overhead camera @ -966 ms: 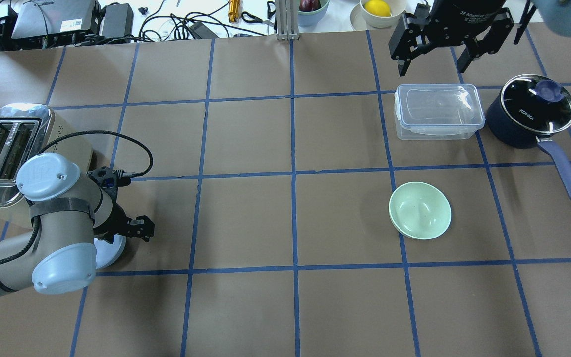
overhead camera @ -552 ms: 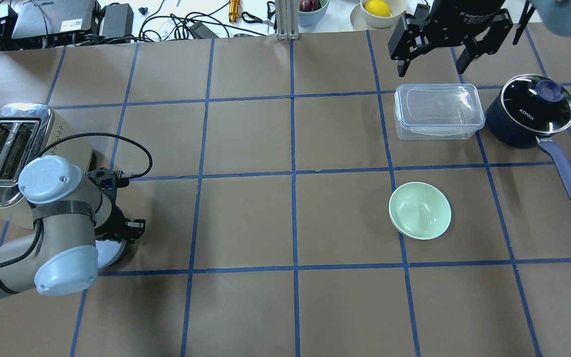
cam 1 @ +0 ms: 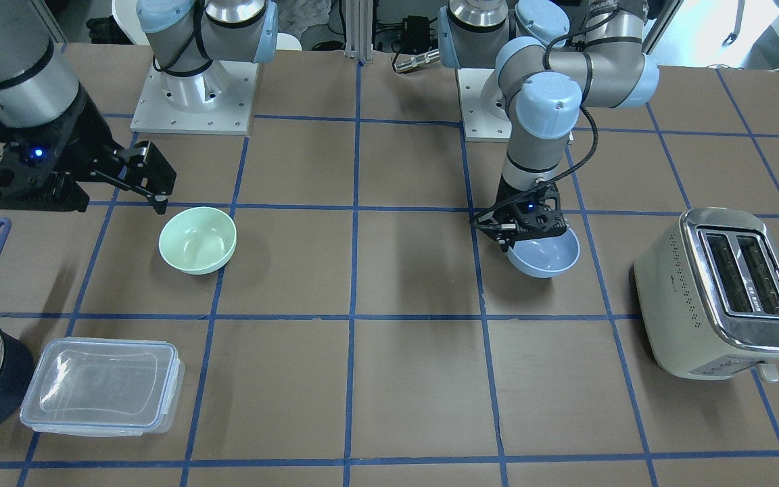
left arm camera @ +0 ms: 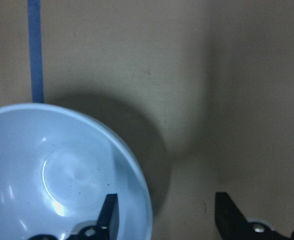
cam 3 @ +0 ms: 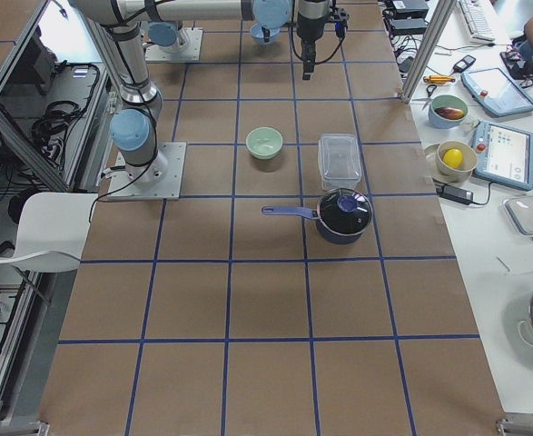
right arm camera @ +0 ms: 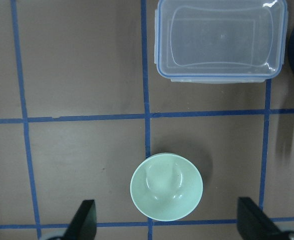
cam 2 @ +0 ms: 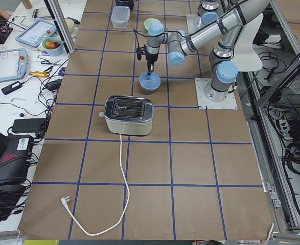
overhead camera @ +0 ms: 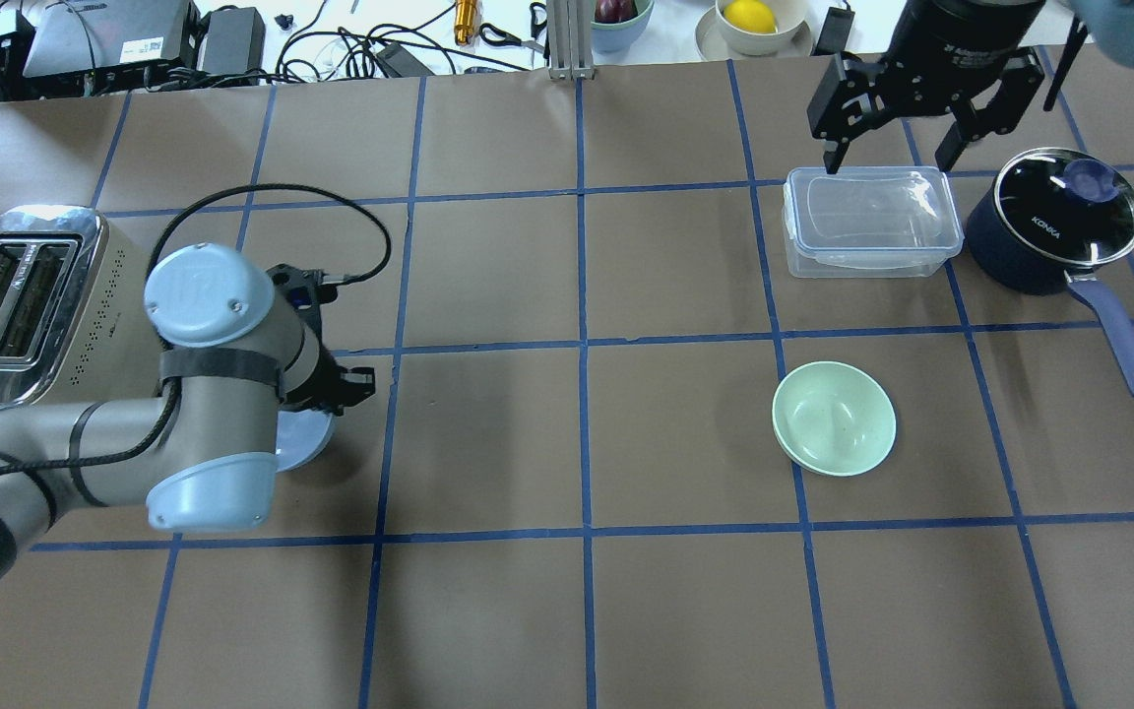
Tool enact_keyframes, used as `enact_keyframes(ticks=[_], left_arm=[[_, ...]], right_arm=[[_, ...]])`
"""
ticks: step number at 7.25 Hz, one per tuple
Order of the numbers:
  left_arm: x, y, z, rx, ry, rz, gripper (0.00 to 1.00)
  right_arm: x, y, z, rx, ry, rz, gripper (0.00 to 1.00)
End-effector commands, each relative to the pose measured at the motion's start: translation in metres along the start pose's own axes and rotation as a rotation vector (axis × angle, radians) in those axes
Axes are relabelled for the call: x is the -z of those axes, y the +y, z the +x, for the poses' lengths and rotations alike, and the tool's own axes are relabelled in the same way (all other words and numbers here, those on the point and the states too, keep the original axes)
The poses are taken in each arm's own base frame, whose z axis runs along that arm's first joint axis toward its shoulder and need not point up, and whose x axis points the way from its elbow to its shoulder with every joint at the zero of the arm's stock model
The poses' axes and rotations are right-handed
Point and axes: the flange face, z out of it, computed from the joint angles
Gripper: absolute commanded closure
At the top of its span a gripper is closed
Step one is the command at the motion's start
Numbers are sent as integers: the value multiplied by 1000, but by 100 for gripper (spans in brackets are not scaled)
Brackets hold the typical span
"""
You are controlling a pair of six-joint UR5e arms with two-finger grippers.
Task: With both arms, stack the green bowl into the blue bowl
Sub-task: 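Lift the blue bowl with the left gripper while the right grasps the green bowl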
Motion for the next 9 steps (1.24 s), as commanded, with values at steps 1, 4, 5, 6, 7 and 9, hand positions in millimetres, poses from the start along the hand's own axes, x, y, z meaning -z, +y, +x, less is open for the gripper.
enact_keyframes(ticks=[1,4,5,6,7,9], left_arm=[[32,-53,106,28,55,-18,100],[3,-61,228,37,94,11,93],[-1,-72,246,35,99,31,92],[-10,-70,263,31,94,25,92],[-15,-68,272,61,94,20,85],[-8,-69,271,50,103,35,0]], right_arm=[[-91,4,57,3,-25,-134,0],[-210,39,82,27,0,-123,0],[-249,60,88,10,1,-107,0],[-276,78,83,9,-5,-118,8],[-283,83,81,8,-15,-134,30],[-281,81,82,10,-15,-128,99]])
